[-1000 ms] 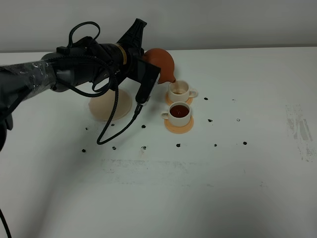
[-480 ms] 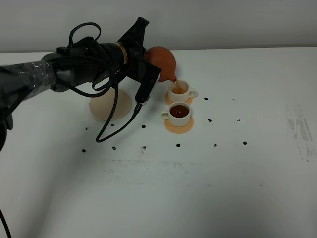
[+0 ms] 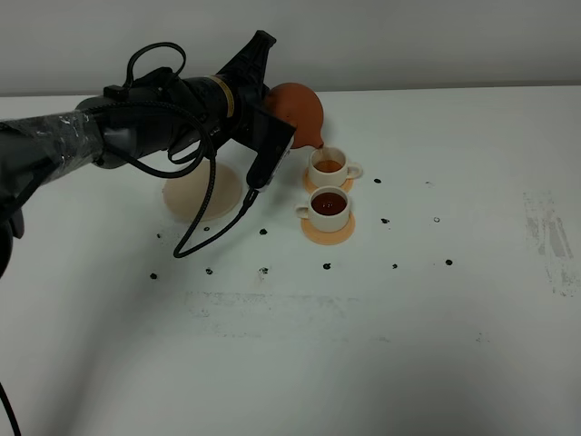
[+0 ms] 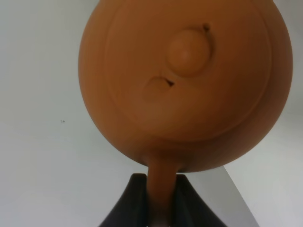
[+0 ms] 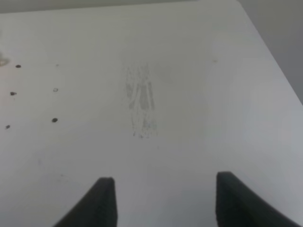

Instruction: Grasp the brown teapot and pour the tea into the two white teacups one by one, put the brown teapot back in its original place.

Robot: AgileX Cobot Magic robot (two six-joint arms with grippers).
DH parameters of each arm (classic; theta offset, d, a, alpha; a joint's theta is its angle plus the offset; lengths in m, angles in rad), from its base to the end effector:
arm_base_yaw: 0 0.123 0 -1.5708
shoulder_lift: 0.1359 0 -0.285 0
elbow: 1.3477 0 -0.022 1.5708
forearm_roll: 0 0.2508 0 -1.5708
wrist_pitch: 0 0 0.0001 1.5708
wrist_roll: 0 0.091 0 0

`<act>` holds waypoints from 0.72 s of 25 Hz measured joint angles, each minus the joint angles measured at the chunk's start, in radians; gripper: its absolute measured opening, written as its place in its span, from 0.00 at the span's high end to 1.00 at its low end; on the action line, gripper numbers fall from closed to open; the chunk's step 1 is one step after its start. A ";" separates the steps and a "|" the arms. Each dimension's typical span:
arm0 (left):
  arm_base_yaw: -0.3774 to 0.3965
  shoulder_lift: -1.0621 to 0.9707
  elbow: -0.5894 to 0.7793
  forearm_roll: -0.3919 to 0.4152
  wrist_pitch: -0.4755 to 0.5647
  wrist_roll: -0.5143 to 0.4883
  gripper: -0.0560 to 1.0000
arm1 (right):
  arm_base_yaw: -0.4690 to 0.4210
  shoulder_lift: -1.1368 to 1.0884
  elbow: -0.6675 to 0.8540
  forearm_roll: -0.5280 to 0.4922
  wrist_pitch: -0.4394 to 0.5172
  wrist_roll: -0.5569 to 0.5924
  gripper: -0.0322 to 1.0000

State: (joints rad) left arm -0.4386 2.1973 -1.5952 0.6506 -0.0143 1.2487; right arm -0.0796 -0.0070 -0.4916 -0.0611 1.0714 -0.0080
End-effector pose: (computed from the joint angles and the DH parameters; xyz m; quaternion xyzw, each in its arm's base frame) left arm 0.4575 -0.2154 0.1808 0.7932 0.3347 0.3366 0.3814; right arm -0.0058 -0.0044 0.2742 0.0320 0.8554 -0.0531 0.5143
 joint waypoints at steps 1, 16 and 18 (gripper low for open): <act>0.000 0.000 0.000 0.002 0.000 0.000 0.85 | 0.000 0.000 0.000 0.000 0.000 0.000 0.53; 0.000 0.042 -0.038 0.029 -0.009 0.000 0.85 | 0.000 0.000 0.000 0.000 0.000 0.000 0.53; 0.000 0.042 -0.038 0.044 -0.011 0.000 0.85 | 0.000 0.000 0.000 0.000 0.000 0.000 0.53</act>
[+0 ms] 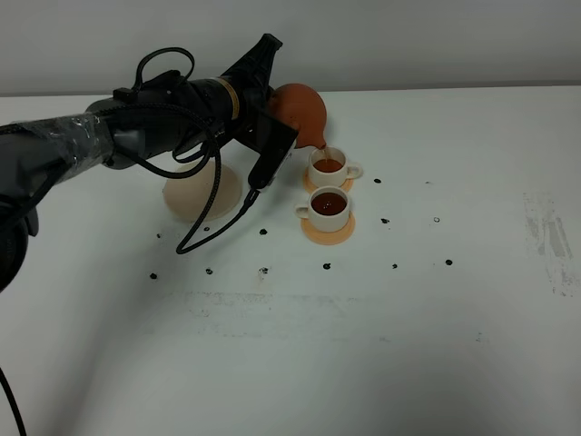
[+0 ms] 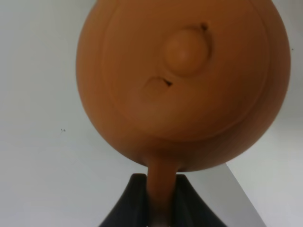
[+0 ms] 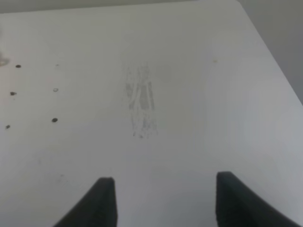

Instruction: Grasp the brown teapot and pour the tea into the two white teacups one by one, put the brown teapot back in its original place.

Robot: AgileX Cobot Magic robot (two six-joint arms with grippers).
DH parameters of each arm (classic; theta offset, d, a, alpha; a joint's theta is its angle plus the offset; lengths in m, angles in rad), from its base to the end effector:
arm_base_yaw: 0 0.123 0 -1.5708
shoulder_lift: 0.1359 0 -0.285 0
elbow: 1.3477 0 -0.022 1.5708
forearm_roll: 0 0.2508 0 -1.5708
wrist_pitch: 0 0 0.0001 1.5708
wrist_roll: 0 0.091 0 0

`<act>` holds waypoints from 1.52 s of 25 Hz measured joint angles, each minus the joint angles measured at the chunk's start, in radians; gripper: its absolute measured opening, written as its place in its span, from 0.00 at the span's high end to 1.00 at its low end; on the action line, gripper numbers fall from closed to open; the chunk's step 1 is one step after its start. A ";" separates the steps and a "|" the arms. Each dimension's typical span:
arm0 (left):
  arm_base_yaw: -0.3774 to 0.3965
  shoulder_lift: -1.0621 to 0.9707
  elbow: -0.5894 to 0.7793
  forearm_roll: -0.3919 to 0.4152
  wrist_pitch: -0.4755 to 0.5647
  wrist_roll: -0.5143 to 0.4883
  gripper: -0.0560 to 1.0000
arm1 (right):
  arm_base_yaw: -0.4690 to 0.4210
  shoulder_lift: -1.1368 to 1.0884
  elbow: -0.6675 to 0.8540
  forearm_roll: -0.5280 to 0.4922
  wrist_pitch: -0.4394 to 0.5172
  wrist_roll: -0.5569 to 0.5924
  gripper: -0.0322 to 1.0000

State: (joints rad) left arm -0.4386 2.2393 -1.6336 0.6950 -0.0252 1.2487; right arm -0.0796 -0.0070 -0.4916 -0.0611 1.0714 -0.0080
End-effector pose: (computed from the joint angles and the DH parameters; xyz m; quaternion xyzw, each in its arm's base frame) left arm 0.4647 -0.2195 0.1719 0.8001 0.3149 0.3439 0.3774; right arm -0.0058 -0.0044 0.2742 0.0320 0.8554 -0.0531 0.5143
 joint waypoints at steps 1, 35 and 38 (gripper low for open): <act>0.000 0.000 0.000 0.006 0.000 0.000 0.85 | 0.000 0.000 0.000 0.000 0.001 0.000 0.53; -0.005 0.000 0.000 0.120 -0.045 0.031 0.85 | 0.000 0.000 0.000 0.000 0.001 0.000 0.53; -0.005 0.000 0.000 0.128 -0.045 0.031 0.85 | 0.000 0.000 0.000 0.000 0.001 0.000 0.53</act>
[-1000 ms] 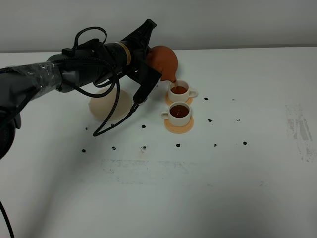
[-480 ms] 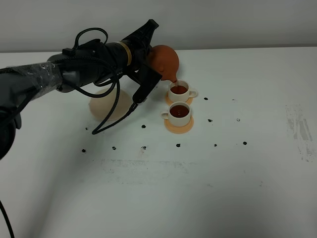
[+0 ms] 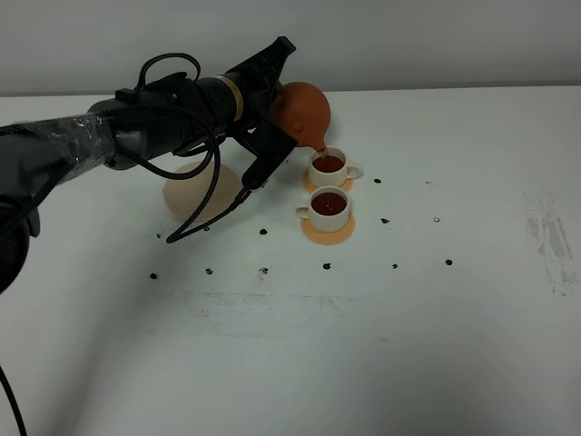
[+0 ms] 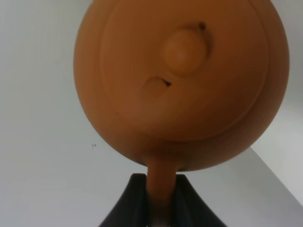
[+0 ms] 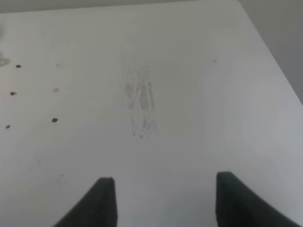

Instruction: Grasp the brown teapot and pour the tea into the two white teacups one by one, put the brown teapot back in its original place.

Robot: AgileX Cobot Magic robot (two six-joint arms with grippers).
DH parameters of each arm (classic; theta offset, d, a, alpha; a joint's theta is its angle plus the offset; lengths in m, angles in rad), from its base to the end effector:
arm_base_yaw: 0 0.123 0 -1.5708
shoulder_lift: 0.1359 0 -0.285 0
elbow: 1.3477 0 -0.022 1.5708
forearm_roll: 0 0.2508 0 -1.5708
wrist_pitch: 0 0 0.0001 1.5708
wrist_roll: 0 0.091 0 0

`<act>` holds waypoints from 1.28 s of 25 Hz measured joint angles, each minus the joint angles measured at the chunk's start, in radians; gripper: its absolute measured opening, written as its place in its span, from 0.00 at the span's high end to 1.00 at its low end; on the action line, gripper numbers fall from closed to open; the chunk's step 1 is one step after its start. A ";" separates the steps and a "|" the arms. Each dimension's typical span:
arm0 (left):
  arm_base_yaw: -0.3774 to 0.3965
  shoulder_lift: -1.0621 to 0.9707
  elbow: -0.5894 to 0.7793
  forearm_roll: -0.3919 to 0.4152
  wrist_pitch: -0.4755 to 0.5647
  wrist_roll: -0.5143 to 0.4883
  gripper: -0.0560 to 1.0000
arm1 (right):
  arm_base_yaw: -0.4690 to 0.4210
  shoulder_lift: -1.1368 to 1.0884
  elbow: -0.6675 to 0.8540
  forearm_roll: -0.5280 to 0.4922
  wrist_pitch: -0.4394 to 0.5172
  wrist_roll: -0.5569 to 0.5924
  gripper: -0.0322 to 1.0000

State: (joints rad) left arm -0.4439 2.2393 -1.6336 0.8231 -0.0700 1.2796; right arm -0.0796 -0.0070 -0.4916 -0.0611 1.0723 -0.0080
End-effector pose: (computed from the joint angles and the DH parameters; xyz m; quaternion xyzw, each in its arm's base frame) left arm 0.4631 -0.2253 0.1742 0.8186 0.2375 0.3704 0.3692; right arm -0.0059 -0.0044 0.2741 0.0320 0.8556 -0.0531 0.5139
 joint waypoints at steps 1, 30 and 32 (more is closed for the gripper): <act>0.000 0.000 0.000 0.004 0.000 0.000 0.85 | 0.000 0.000 0.000 0.000 0.000 0.000 0.53; 0.000 0.000 0.000 0.018 -0.015 0.016 0.85 | 0.000 0.000 0.000 0.000 0.000 0.000 0.53; 0.000 0.000 0.000 0.005 -0.013 -0.011 0.85 | 0.000 0.000 0.000 0.000 0.000 0.000 0.53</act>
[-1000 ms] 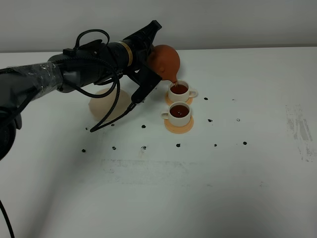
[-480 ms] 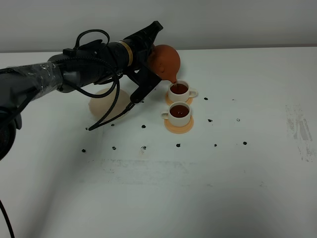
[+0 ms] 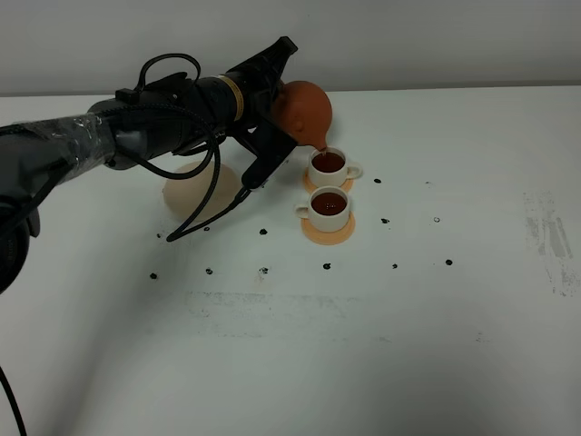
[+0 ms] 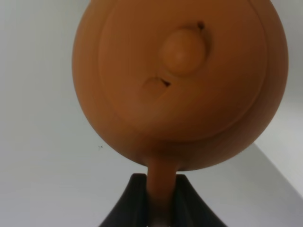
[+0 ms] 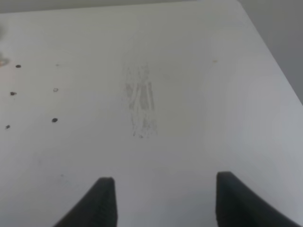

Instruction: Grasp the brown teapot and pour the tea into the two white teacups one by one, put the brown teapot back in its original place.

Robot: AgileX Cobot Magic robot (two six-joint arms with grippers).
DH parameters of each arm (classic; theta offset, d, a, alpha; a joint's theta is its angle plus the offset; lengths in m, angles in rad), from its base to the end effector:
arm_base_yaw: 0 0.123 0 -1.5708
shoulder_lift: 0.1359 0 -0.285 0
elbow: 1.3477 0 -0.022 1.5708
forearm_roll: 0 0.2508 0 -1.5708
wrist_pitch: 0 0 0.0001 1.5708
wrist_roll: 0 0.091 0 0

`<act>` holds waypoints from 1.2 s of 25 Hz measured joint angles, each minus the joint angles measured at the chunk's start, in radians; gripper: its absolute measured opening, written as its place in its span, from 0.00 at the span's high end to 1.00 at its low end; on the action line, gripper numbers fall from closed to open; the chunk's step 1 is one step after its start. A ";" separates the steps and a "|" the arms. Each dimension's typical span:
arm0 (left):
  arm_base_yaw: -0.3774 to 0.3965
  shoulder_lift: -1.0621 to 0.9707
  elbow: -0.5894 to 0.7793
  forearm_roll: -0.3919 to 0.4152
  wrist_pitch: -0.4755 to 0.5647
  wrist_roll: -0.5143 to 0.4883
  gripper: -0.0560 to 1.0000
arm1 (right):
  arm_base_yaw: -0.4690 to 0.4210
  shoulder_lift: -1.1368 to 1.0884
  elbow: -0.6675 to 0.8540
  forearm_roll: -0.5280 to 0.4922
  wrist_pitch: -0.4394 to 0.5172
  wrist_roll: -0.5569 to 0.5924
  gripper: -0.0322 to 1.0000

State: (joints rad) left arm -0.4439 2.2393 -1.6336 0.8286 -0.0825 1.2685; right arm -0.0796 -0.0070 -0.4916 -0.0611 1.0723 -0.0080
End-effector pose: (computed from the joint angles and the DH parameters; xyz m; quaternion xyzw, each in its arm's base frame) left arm 0.4630 -0.2262 0.1749 0.8165 0.2369 0.3691 0.3756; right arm -0.0059 -0.0044 0.2741 0.0320 0.8556 -0.0531 0.5139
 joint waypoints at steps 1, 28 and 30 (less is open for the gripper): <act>0.000 0.000 0.000 -0.005 0.002 -0.015 0.85 | 0.000 0.000 0.000 0.000 0.000 0.000 0.53; 0.003 -0.110 0.028 -0.327 0.143 -0.278 0.85 | 0.000 0.000 0.000 0.000 0.000 0.000 0.53; 0.007 -0.134 0.033 -0.384 0.188 -0.281 0.85 | 0.000 0.000 0.000 0.000 0.000 0.000 0.53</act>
State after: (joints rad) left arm -0.4372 2.1050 -1.6005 0.4448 0.1057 0.9876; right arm -0.0796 -0.0070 -0.4916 -0.0611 1.0723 -0.0080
